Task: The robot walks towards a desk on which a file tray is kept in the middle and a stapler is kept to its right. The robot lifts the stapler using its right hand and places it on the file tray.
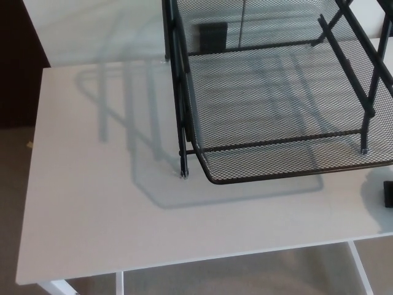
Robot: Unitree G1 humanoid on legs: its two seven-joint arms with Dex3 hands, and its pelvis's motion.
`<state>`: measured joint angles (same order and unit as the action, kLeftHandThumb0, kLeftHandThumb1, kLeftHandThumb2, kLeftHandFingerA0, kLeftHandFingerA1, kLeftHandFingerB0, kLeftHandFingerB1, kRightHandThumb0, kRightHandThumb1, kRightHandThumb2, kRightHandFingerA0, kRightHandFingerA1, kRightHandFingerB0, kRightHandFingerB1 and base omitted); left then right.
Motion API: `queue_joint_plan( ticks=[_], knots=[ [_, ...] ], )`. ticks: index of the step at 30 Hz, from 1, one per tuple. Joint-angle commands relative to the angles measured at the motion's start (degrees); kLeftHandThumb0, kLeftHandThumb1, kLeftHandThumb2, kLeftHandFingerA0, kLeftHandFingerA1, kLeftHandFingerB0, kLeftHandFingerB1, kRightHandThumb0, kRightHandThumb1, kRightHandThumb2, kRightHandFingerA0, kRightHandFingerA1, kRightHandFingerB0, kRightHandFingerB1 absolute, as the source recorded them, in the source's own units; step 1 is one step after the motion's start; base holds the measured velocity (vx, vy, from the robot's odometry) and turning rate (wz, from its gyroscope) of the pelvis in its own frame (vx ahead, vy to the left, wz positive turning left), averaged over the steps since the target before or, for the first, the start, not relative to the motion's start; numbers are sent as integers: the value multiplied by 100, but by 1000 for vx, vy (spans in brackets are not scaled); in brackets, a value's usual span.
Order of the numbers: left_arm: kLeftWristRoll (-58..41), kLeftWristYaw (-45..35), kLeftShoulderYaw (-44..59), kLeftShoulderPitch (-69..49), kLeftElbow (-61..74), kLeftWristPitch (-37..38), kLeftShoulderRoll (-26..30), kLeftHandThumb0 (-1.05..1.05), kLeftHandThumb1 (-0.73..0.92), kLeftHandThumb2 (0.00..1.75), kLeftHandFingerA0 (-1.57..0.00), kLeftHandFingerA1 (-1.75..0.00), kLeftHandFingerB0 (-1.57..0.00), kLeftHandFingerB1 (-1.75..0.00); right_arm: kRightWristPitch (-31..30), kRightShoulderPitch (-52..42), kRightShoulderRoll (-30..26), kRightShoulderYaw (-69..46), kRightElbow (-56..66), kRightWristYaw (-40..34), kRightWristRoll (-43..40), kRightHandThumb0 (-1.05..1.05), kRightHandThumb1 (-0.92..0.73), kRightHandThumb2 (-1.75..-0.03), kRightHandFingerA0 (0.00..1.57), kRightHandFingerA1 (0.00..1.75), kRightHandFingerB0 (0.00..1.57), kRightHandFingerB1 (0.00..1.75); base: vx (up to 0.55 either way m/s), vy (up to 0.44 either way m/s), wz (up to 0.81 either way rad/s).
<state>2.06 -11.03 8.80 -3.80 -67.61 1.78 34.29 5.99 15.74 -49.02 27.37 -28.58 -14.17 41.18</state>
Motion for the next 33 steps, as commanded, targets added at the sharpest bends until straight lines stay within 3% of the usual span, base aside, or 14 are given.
queue_joint_plan(
  ticks=[1, 3, 4, 6, 11, 18, 21, 24, 25, 27, 30, 32, 33],
  knots=[
    [151, 46, -100, -149, 72, 138, 253, -55, 91, 66, -32, -47, -29, -39, 534, -593, 260, -122, -587, -2320, 507, -11, -51, -90, 114, 136, 87, 116, 0, 0, 0],
    [146, 69, -97, -153, 49, 182, 243, -54, 91, 67, -31, -43, -28, -36, 649, -660, 278, -251, -600, -2454, 376, -8, -50, -92, 117, 137, 91, 117, 0, 0, 0],
    [166, 81, -117, -157, 49, 201, 244, -55, 91, 67, -31, -43, -28, -37, 607, -693, 285, -333, -548, -2497, 330, -6, -58, -71, 88, 175, 76, 140, 0, 0, 0],
    [138, 58, -100, -171, 81, 179, 242, -55, 91, 66, -31, -45, -28, -38, 606, -700, 232, -415, -548, -2749, 378, -5, -56, -66, 87, 173, 78, 138, 0, 0, 0],
    [126, 74, -108, -208, 44, 171, 222, -55, 91, 66, -31, -45, -27, -38, 500, -894, 27, -1080, -1, -2162, -85, -8, -65, -66, 90, 162, 77, 127, 0, 0, 0],
    [-29, 14, 6, -341, 80, 232, 152, -53, 91, 66, -30, -46, -27, -39, 460, -739, -154, -1917, 265, -2068, -173, -10, -60, -70, 90, 161, 81, 132, 0, 0, 0],
    [88, 117, -85, -352, -35, 320, 142, -55, 91, 66, -32, -46, -30, -39, 430, -886, -427, -2533, 704, -1820, -249, -13, -54, -75, 93, 157, 87, 120, 0, 0, 0],
    [105, 134, -113, -424, 13, 347, 147, -54, 91, 66, -33, -47, -31, -40, 448, -964, -409, -2783, 865, -1672, -243, -14, -57, -76, 94, 153, 85, 117, 0, 0, 0],
    [83, 67, -105, -480, 57, 428, 156, -54, 92, 67, -31, -47, -30, -41, 297, -963, -342, -2929, 971, -1701, -235, -13, -55, -71, 97, 149, 92, 112, 0, 0, 0],
    [-3, 43, -28, -433, -24, 313, 138, -54, 91, 66, -30, -45, -25, -37, 164, -977, -377, -3338, 1427, -1474, -338, -11, -55, -78, 95, 151, 88, 123, 0, 0, 0],
    [94, 68, -101, -448, -50, 419, 163, -55, 92, 67, -31, -45, -28, -38, 211, -908, -280, -3731, 1865, -1258, -498, -10, -52, -89, 98, 150, 86, 123, 0, 0, 0],
    [63, 94, -77, -426, -78, 374, 147, -55, 91, 66, -33, -44, -28, -37, 69, -850, -258, -3920, 2287, -1087, -448, -14, -50, -95, 95, 170, 78, 146, 0, 0, 0],
    [30, 83, -49, -424, -82, 357, 140, -54, 91, 66, -31, -44, -26, -36, 27, -814, -246, -3987, 2454, -1007, -432, -17, -53, -94, 108, 159, 81, 129, 0, 0, 0]
  ],
)
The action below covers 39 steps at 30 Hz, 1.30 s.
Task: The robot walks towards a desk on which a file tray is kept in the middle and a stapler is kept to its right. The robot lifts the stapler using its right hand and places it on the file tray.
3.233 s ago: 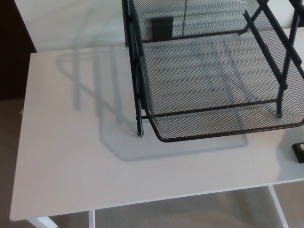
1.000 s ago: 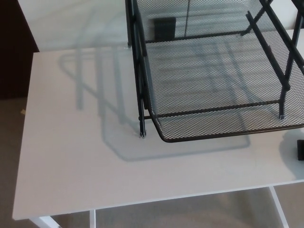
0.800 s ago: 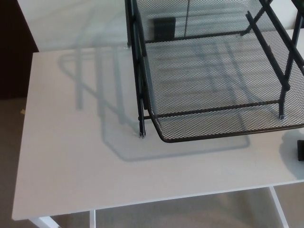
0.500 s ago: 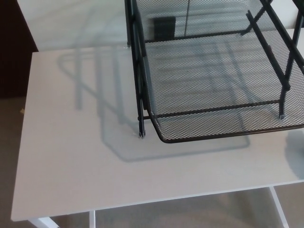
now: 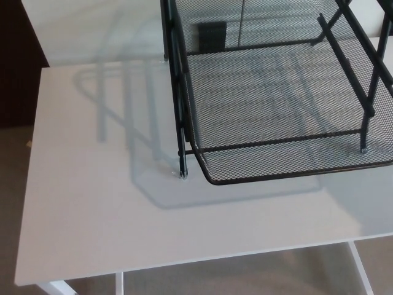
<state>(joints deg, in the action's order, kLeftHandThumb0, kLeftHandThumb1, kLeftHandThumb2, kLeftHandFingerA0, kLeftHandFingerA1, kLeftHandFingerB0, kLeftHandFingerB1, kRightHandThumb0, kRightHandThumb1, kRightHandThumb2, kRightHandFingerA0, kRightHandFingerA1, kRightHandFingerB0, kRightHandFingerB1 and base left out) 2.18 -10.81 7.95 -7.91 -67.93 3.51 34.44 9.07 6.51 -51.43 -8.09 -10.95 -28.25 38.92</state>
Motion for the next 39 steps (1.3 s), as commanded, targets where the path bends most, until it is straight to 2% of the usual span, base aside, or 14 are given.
queue_joint_plan(
  ticks=[1, 4, 5, 7, 9, 10, 13, 21, 28, 32, 36, 37, 38, 39],
  knots=[
    [-49, 3, 93, -11, -50, 163, 118, -54, 91, 66, -29, -45, -25, -37, -287, 179, -3, -507, 875, 474, -214, -18, -56, -87, 108, 162, 77, 127, 0, 0, 0],
    [-27, 41, 96, 23, -77, 147, 124, -55, 90, 66, -30, -46, -26, -38, -526, 440, 99, -607, 1640, 855, -270, -19, -49, -85, 104, 161, 96, 112, 0, 0, 0],
    [-37, 42, 109, 37, -95, 141, 125, -55, 91, 66, -30, -46, -26, -38, -439, 555, 131, -584, 1760, 838, -271, -17, -45, -92, 104, 164, 92, 126, 0, 0, 0],
    [-19, 53, 105, 52, -131, 169, 127, -55, 91, 66, -30, -44, -26, -37, -678, 733, 279, -483, 2246, 1196, -279, -17, -46, -104, 104, 161, 92, 126, 0, 0, 0],
    [36, 35, 52, 3, -65, 216, 157, -55, 91, 66, -32, -47, -28, -39, -572, 904, 444, -266, 2516, 1302, -287, -18, -48, -106, 94, 175, 77, 156, 0, 0, 0],
    [21, 24, 62, 0, -47, 197, 155, -55, 91, 66, -32, -47, -27, -40, -652, 970, 524, -156, 2682, 1437, -226, -19, -50, -101, 98, 169, 85, 142, 0, 0, 0],
    [8, 54, 74, 4, -10, 137, 148, -54, 91, 66, -32, -47, -29, -39, -740, 1140, 843, 142, 2963, 1634, -143, -17, -47, -105, 98, 170, 82, 147, 0, 0, 0],
    [-26, 64, 144, 40, -37, 107, 96, -57, 90, 66, -32, -47, -27, -39, -756, 1863, 1893, 1472, 2586, 2127, 239, -15, -56, -102, 94, 169, 73, 147, 0, 0, 0],
    [-16, 45, 183, 4, 24, 97, 73, -56, 89, 65, -33, -48, -28, -39, -513, 2510, 2264, 2289, 1476, 2528, 325, -18, -43, -119, 93, 165, 78, 150, 0, 0, 0],
    [37, 56, 116, 4, 33, 74, 93, -56, 90, 65, -33, -47, -28, -38, -392, 2720, 2381, 2532, 1008, 2517, 381, -17, -45, -109, 94, 173, 77, 154, 0, 0, 0],
    [-4, 75, 141, 40, 25, 95, 54, -56, 89, 65, -33, -47, -28, -38, -349, 2944, 2471, 2849, 330, 2514, 599, -17, -45, -113, 99, 173, 82, 148, 0, 0, 0],
    [15, 99, 125, 49, 20, 77, 55, -55, 69, 106, -34, -60, -17, -49, -379, 2966, 2462, 2887, 293, 2560, 628, -19, -50, -106, 97, 173, 80, 146, 0, 0, 0],
    [19, 96, 116, 8, 75, 67, 58, -61, 74, 105, -32, -59, -24, -52, -459, 2977, 2400, 3030, 205, 2784, 747, -20, -51, -104, 120, 128, 89, 96, 0, 0, 0],
    [12, 85, 120, -7, 93, 72, 58, -61, 74, 105, -32, -59, -24, -52, -467, 2975, 2385, 3058, 187, 2825, 768, -20, -51, -104, 120, 128, 89, 96, 0, 0, 0]
  ],
)
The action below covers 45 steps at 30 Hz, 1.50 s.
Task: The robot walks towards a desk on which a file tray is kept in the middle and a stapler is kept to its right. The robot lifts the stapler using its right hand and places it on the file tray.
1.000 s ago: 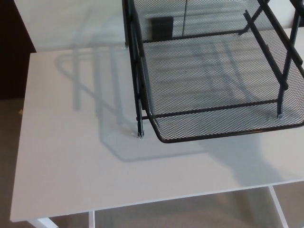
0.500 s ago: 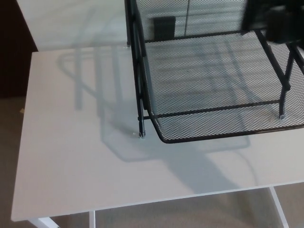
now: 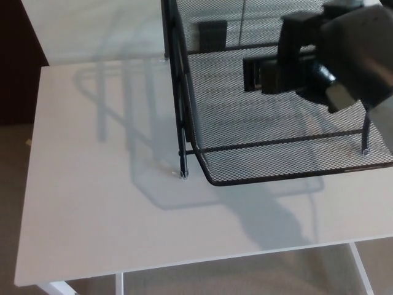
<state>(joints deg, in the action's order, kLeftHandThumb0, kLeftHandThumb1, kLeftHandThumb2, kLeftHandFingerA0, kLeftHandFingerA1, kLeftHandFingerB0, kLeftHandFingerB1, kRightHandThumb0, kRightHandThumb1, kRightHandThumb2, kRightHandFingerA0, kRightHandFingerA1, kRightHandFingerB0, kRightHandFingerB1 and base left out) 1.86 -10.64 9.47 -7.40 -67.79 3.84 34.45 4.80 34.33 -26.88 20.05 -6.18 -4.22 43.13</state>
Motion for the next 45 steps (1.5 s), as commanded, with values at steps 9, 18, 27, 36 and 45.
queue_joint_plan(
  ticks=[9, 18, 27, 36, 45],
  knots=[
    [-8, 43, 7, -7, 9, 15, 33, -55, 89, 65, -33, -48, -28, -38, -477, 244, -271, 438, -78, 1497, 550, -39, -65, -59, 74, 107, 53, 37, 0, 0, 0],
    [11, 51, 1, -1, 6, 2, 66, -55, 89, 65, -33, -48, -27, -38, -770, 399, -327, 266, 584, 2313, 444, -75, -42, -78, 0, 15, 0, 13, 0, 0, 0],
    [75, 40, -72, 16, -3, -11, 86, -55, 90, 66, -33, -47, -28, -39, -887, 484, -493, -163, 1431, 2955, 145, -88, -48, -90, 0, 19, 0, 14, 0, 0, 0],
    [78, 26, -113, 15, -19, 114, 106, -56, 91, 66, -34, -47, -29, -39, -1518, -601, -1103, -2262, 3544, 3860, -1159, -96, -57, -90, 0, 7, 12, 12, 0, 0, 0],
    [122, 27, -157, 67, 45, -2, 212, -55, 90, 66, -33, -47, -29, -39, -2197, -2570, -649, -7283, 3973, 4501, -3230, -87, -53, -72, 6, 33, 11, 35, 0, 0, 0]
  ],
)
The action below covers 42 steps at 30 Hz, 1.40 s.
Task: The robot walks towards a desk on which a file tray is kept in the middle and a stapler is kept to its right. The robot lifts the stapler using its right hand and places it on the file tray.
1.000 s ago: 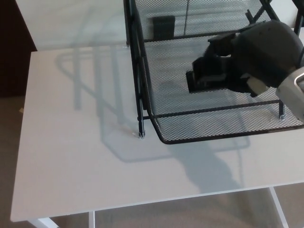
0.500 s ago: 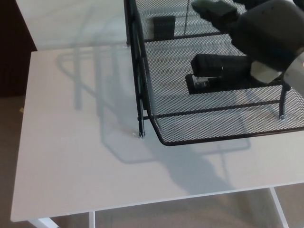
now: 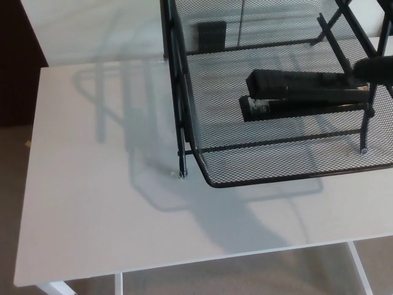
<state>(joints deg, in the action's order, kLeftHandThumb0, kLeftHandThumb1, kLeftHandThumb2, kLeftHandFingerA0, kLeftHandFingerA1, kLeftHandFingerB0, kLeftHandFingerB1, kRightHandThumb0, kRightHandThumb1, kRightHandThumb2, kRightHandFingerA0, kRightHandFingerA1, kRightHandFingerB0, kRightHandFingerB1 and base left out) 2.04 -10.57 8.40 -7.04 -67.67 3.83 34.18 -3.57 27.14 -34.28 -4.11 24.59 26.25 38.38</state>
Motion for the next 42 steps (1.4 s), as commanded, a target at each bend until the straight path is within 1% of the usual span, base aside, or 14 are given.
queue_joint_plan(
  ticks=[1, 17, 22, 24, 25, 26, 27, 29, 30, 36, 37, 38, 41, 42],
  knots=[
    [104, -2, -58, 13, 73, 14, 240, -54, 91, 66, -31, -45, -26, -38, -1517, -2108, 284, -5265, 843, 1329, -2666, -39, -30, -92, 1, 53, 0, 50, 0, 0, 0],
    [-39, -7, 71, 83, -2, -1, 198, -54, 90, 66, -31, -46, -29, -40, 599, -3116, 3162, -5921, -2291, -3141, -3177, -64, -49, -94, 58, 104, 18, 63, 0, 0, 0],
    [-18, -34, 48, 13, -17, 77, 195, -55, 90, 66, -32, -47, -30, -40, 847, -3257, 3449, -5897, -2949, -3595, -2900, -63, -73, -60, 33, 141, 14, 81, 0, 0, 0],
    [-133, -79, 153, 30, -49, 49, 170, -54, 90, 66, -29, -46, -26, -39, 1759, -3308, 3255, -5835, -3847, -4136, -2663, -70, -51, -95, 60, 110, 24, 74, 0, 0, 0],
    [-288, -122, 297, 48, -84, 4, 128, -53, 88, 66, -25, -44, -23, -37, 1698, -3424, 3203, -5794, -3963, -4190, -2504, -66, -80, -56, 25, 152, 5, 97, 0, 0, 0],
    [-205, -119, 218, 33, -65, 31, 150, -53, 90, 66, -26, -44, -24, -37, 2149, -3401, 3134, -5828, -4327, -4554, -2447, -71, -53, -98, 59, 109, 25, 78, 0, 0, 0],
    [-149, -96, 169, 26, -55, 43, 166, -54, 90, 66, -27, -45, -25, -38, 1966, -3417, 3155, -5865, -4307, -4499, -2469, -68, -81, -58, 32, 154, 6, 102, 0, 0, 0],
    [-89, -28, 121, 26, -51, 60, 172, -54, 90, 66, -31, -46, -27, -39, 1760, -3334, 3209, -6050, -4326, -4370, -2727, -70, -57, -102, 54, 105, 27, 76, 0, 0, 0],
    [-132, -46, 154, 30, -9, -57, 169, -55, 89, 66, -31, -47, -28, -40, 1467, -3066, 3192, -6389, -4496, -4379, -3139, -62, -73, -59, 34, 146, 27, 83, 0, 0, 0],
    [-20, 17, 62, 89, -35, -33, 213, -55, 90, 66, -32, -48, -29, -41, 613, -2846, 3356, -6597, -4684, -4597, -3106, -54, -80, -58, 45, 156, 13, 105, 0, 0, 0],
    [-46, 10, 81, 61, -4, -66, 198, -55, 89, 66, -31, -48, -30, -41, -1194, -3504, 2812, -5251, -4770, -3777, -1197, -73, -92, -126, 28, 87, 1, 56, 0, 0, 0],
    [-42, -1, 77, 36, 16, -34, 200, -54, 90, 66, -31, -48, -29, -41, -1732, -3530, 2677, -4997, -4820, -3645, -814, -65, -92, -107, 12, 149, 0, 99, 0, 0, 0],
    [-18, 25, 55, 37, 23, -37, 194, -54, 90, 66, -32, -47, -28, -39, -2558, -4523, 1173, -1358, -5700, -2431, 3242, -60, -62, -66, 73, 100, 68, 64, 0, 0, 0],
    [15, 40, 25, 48, -9, 11, 190, -55, 90, 66, -32, -47, -29, -39, -1705, -5185, 783, -722, -5252, -2491, 4001, -79, -78, -64, 49, 101, 56, 58, 0, 0, 0]
  ],
)
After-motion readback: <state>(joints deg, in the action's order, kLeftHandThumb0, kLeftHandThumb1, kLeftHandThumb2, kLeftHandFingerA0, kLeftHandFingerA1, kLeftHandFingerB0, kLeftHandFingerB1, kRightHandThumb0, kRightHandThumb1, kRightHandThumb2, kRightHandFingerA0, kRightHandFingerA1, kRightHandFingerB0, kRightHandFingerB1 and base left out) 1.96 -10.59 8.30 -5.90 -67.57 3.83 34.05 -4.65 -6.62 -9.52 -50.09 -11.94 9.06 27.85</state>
